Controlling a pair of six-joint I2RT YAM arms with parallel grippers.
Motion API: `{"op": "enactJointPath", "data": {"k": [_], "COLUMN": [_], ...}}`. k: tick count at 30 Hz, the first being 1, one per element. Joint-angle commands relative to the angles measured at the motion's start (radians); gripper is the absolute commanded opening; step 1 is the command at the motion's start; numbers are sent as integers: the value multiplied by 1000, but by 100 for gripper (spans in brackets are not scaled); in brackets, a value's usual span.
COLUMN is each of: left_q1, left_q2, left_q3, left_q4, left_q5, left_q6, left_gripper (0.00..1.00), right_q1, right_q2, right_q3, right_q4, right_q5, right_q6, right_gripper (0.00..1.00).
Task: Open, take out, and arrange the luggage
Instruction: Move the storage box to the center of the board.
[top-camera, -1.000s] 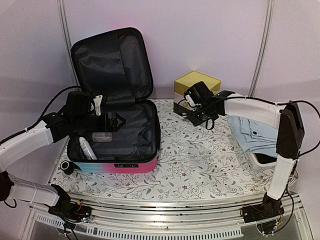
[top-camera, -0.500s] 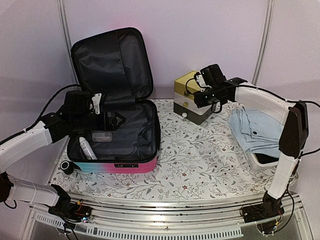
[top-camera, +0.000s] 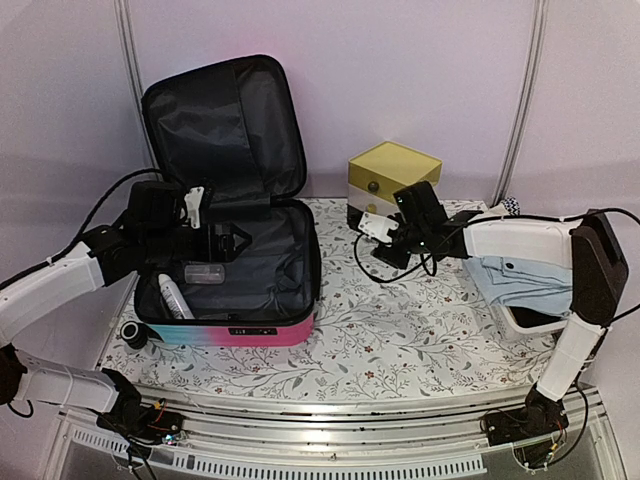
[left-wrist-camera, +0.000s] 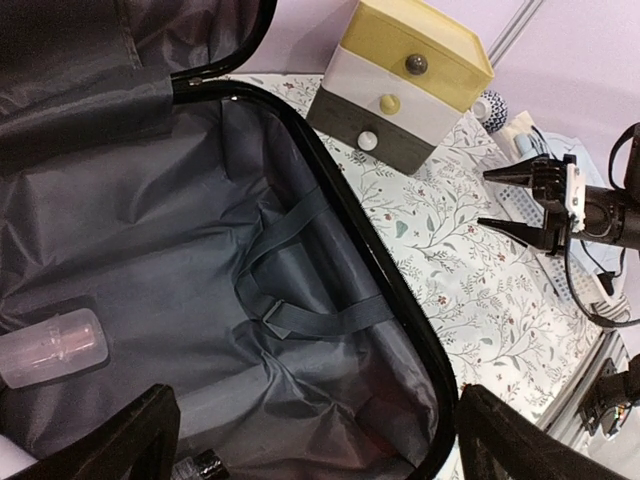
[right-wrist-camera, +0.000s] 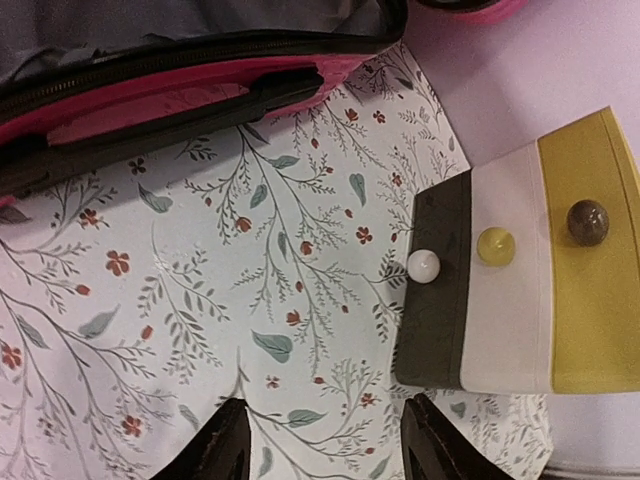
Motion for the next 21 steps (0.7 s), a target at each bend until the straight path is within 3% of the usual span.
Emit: {"op": "enactJointPath", "data": {"k": [1,6,11,21], "left_q1": [7,7,7,7], "left_q2": [-12,-12,2,17], "left_q3": [14,10,7,-18], "left_q4": [17,15,27,62], "left_q5": [2,-7,-4,7], "left_q6": [4,8,14,4], "left_gripper": [98,98,98,98], "right_q1": [-66,-138,-173,-194], "right_q2": [-51,-114,-73,116], "right_q3": [-64,-267,-303,-340], "right_q4": [163,388,458,813], "right_q5": [-97,-183,-241,-237], "right_q6": [-248,-410,-442,-610], "right_gripper": [51,49,49,49]}}
